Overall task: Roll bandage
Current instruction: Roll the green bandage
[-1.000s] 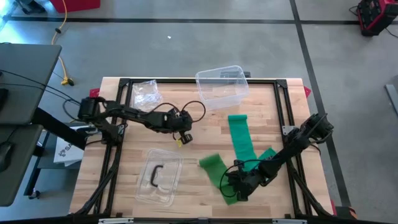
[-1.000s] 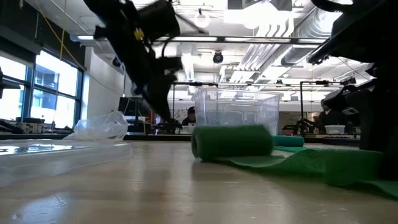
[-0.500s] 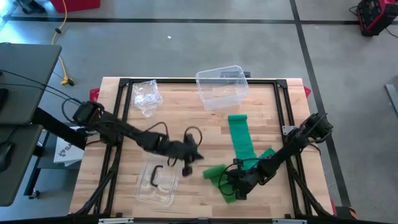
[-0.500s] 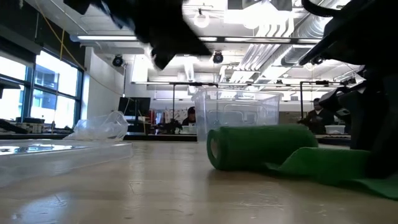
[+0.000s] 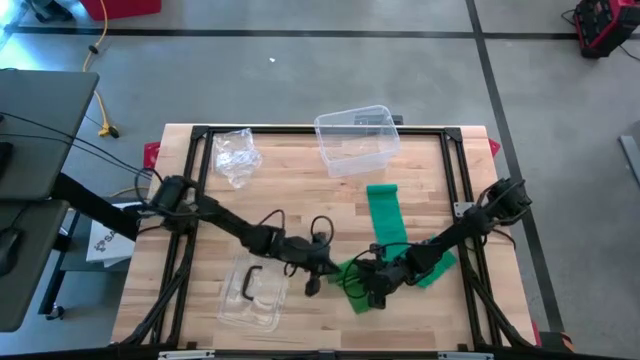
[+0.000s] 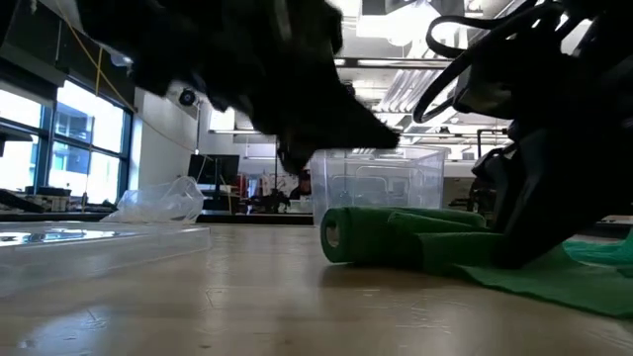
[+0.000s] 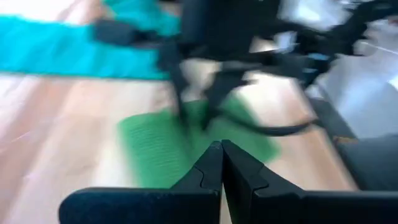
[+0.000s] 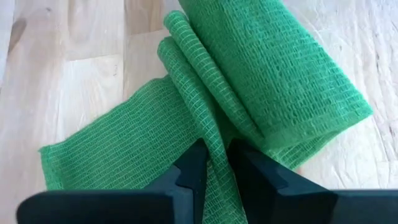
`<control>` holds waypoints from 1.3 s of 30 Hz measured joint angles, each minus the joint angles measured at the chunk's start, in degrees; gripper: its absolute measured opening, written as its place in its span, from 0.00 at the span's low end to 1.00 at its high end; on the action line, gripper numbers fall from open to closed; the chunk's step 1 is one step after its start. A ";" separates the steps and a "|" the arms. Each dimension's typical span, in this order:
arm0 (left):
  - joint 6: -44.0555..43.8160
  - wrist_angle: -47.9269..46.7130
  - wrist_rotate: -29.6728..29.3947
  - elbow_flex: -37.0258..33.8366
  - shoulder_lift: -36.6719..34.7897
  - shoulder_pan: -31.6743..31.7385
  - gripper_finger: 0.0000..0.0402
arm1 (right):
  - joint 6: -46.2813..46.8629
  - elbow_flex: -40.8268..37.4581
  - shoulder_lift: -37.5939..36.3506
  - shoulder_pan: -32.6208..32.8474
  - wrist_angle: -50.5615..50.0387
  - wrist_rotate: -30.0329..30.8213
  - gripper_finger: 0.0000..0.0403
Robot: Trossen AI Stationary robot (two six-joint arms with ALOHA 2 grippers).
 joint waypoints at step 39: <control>-1.19 -25.26 -9.36 1.04 -18.30 7.22 0.00 | 0.23 2.64 -0.09 1.33 3.02 1.15 0.18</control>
